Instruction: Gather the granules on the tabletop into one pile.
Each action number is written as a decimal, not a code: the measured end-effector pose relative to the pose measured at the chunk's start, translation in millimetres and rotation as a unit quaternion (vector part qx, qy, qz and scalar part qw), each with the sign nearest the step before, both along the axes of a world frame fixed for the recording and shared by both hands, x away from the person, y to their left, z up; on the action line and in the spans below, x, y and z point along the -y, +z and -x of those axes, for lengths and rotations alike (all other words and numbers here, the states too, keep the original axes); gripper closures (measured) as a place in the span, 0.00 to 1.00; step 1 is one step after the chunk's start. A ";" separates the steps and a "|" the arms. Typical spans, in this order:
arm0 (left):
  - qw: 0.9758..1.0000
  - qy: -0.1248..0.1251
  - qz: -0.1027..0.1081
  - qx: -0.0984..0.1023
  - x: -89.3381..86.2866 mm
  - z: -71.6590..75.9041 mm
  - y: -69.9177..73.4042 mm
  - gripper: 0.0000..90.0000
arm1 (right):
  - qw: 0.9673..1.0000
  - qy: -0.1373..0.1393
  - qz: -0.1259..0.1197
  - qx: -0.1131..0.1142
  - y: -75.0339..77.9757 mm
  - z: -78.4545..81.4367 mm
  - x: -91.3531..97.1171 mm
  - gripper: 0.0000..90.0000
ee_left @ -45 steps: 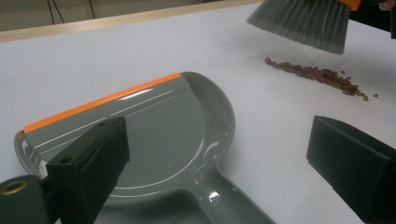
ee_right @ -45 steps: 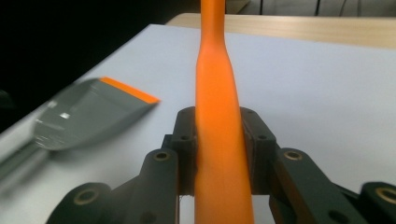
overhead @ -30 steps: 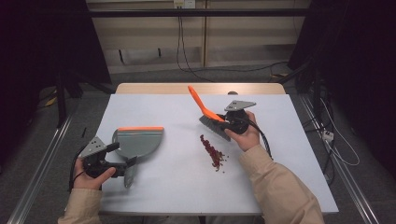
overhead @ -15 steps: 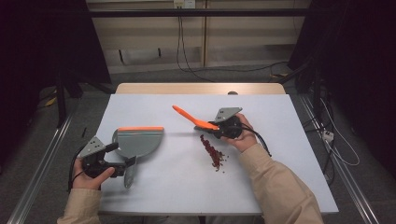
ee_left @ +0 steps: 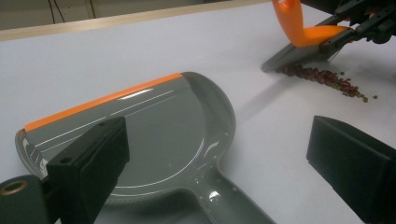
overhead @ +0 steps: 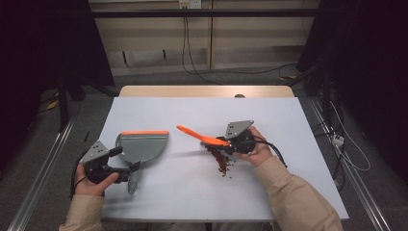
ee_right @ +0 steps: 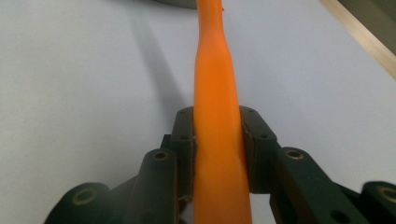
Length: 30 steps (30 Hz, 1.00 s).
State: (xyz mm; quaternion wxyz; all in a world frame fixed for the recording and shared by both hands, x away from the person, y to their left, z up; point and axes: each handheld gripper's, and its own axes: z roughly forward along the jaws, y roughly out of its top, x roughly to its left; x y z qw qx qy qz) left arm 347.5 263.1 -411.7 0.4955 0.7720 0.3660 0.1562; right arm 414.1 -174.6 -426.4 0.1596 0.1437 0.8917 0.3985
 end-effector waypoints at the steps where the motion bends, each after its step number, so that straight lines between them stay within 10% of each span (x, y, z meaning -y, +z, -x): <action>1: 1.000 0.000 0.000 0.000 0.1 0.1 0.1 0.06 | 1.000 0.000 0.002 0.001 0.1 2.6 0.1 0.79; 30: 1.000 -0.005 -0.002 0.000 3.9 0.6 0.9 0.06 | 0.999 0.020 -0.027 -0.020 1.7 33.2 -1.1 0.79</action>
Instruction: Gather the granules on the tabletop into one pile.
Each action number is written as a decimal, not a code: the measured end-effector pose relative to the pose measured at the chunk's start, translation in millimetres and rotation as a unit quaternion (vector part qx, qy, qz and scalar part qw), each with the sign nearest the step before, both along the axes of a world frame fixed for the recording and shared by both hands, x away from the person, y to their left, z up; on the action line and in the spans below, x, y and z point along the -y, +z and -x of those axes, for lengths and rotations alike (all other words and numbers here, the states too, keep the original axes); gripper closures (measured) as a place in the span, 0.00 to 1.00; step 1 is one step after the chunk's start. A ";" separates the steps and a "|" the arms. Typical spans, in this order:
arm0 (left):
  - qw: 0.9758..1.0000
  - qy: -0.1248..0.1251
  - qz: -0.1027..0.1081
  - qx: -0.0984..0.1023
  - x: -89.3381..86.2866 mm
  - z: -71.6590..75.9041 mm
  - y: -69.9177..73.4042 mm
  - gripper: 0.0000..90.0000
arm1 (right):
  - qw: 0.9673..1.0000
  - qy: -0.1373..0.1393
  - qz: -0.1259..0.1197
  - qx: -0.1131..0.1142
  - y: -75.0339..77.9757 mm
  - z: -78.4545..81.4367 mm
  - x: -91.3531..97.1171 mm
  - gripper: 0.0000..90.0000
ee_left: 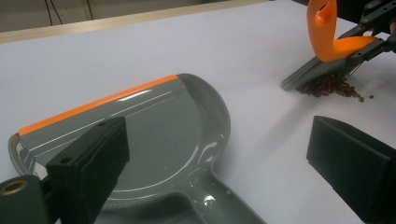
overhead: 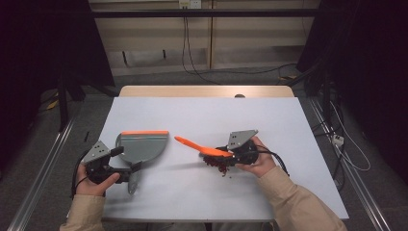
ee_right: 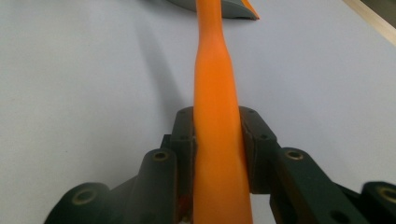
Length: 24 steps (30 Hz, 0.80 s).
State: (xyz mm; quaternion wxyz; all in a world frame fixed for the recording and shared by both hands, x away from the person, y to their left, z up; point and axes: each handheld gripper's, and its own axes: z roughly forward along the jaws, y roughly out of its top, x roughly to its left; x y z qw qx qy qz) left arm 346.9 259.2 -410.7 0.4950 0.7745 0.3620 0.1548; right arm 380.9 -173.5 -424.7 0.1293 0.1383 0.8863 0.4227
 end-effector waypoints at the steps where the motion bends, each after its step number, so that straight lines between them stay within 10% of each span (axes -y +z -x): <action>1: 1.000 -0.001 0.000 0.000 0.1 -0.1 0.0 0.06 | 1.000 0.003 -0.003 -0.004 -0.2 0.5 -0.5 0.79; 24: 1.000 -0.003 0.000 -0.003 1.1 -1.2 -1.3 0.06 | 0.999 -0.031 -0.036 -0.006 0.9 -0.3 -1.0 0.79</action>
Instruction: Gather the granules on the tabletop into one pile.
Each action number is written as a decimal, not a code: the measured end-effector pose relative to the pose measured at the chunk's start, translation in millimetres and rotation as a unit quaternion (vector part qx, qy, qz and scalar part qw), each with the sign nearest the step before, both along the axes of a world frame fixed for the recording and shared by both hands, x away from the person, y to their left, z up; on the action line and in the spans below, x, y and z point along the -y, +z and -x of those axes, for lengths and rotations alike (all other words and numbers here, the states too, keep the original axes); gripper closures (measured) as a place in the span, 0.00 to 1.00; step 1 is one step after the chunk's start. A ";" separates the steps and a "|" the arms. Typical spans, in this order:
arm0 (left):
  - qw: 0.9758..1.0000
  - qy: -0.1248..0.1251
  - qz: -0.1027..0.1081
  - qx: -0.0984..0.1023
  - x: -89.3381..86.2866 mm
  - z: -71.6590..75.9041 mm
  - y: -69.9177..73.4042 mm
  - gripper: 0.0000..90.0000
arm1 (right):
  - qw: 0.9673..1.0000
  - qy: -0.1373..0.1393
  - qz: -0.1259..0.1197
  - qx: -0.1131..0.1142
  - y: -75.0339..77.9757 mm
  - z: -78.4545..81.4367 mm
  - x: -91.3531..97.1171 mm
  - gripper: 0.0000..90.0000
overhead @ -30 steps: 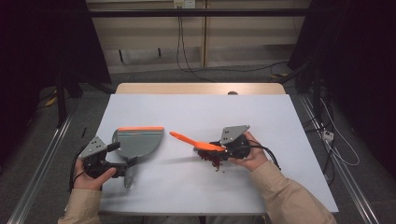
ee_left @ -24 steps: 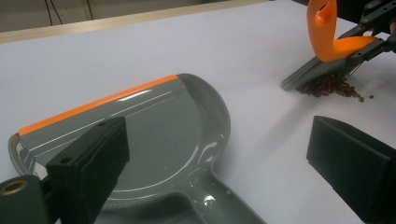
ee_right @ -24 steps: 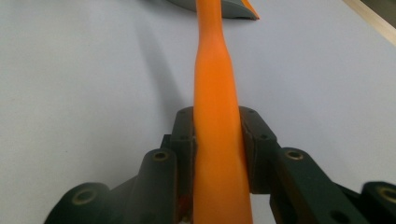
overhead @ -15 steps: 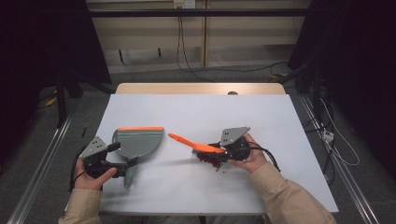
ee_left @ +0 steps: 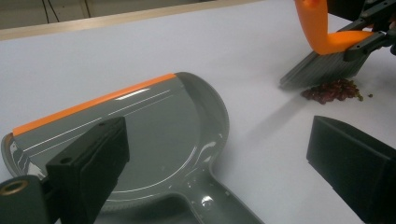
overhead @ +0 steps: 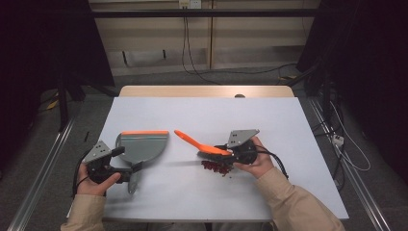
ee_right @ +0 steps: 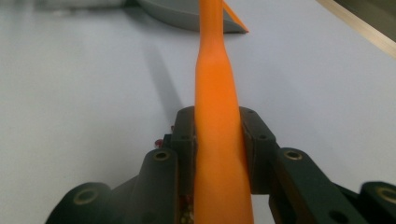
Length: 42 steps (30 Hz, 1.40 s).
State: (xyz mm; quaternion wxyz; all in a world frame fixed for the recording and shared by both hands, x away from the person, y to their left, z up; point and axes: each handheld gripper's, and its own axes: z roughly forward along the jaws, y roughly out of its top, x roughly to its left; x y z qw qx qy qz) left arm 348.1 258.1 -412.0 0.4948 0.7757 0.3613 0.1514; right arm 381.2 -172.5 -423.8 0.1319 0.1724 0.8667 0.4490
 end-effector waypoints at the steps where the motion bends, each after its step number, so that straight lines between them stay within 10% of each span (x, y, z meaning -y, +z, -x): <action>1: 1.000 -0.001 0.000 0.001 0.2 -0.2 -0.1 0.06 | 1.000 -0.007 -0.004 -0.002 0.5 -0.4 0.7 0.79; 11: 1.000 -0.005 0.002 0.009 2.4 -1.3 5.1 0.06 | 0.990 -0.123 -0.051 -0.036 9.4 4.5 12.1 0.79; 16: 1.000 -0.010 0.009 0.013 3.0 -2.4 6.9 0.06 | 0.973 -0.219 -0.062 -0.037 13.5 16.5 19.9 0.79; 33: 0.999 -0.023 0.019 0.014 5.9 -2.4 7.3 0.06 | 0.918 -0.389 -0.057 -0.044 8.3 53.8 28.5 0.79; 42: 0.999 -0.025 0.018 0.017 6.5 0.1 8.4 0.06 | 0.909 -0.413 -0.043 -0.036 -1.1 57.2 14.1 0.79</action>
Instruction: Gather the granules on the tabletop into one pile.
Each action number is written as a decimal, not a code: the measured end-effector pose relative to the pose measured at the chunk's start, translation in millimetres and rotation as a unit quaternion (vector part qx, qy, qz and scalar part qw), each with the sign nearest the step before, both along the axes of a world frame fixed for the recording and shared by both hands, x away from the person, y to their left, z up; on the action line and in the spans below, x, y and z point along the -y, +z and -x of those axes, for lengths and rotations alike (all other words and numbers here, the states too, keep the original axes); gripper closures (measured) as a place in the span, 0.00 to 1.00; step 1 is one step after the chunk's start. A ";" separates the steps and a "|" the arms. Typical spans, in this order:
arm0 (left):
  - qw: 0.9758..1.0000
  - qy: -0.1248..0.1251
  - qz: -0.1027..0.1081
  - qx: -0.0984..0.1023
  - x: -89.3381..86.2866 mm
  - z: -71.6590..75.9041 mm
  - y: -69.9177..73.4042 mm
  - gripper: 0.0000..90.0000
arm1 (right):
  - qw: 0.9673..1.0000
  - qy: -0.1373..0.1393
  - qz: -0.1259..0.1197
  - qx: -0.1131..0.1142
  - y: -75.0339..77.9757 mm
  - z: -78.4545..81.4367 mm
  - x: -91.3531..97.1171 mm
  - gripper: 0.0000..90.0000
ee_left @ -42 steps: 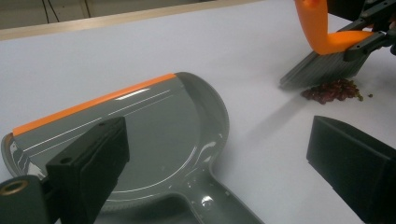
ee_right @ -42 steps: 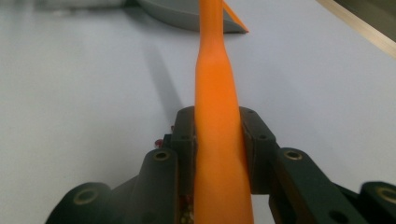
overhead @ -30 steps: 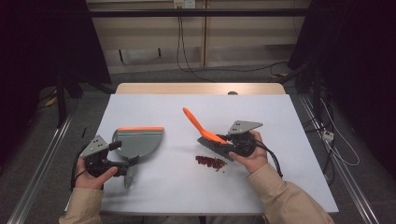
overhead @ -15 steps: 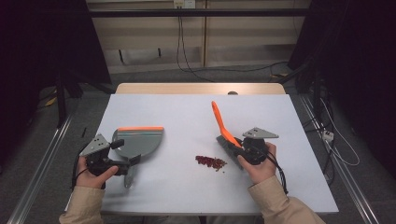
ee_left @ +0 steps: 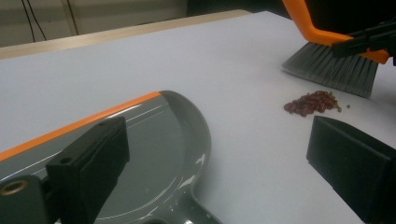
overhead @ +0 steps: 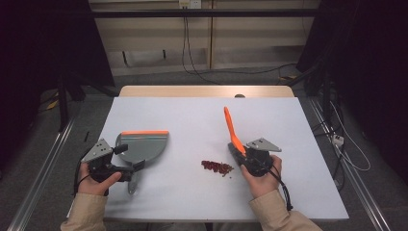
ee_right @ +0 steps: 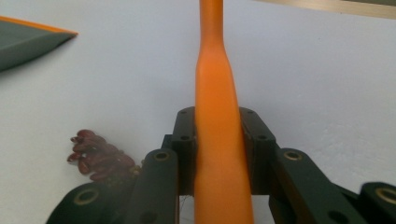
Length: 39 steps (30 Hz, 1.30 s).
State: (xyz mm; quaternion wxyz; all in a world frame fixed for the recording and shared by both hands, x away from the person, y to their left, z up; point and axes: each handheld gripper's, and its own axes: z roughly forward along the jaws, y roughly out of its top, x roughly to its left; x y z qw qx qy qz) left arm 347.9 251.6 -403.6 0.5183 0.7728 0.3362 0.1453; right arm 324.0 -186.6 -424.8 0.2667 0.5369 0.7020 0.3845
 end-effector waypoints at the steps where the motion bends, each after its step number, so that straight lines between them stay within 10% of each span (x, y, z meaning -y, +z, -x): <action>1: 1.000 -0.001 0.000 0.000 0.1 0.2 -0.1 0.06 | 1.000 -0.001 0.000 0.005 -0.8 0.1 -0.8 0.79; 39: 1.000 0.003 -0.002 0.001 -1.8 1.6 1.6 0.06 | 0.999 -0.025 -0.015 0.030 -8.6 -5.6 -54.8 0.79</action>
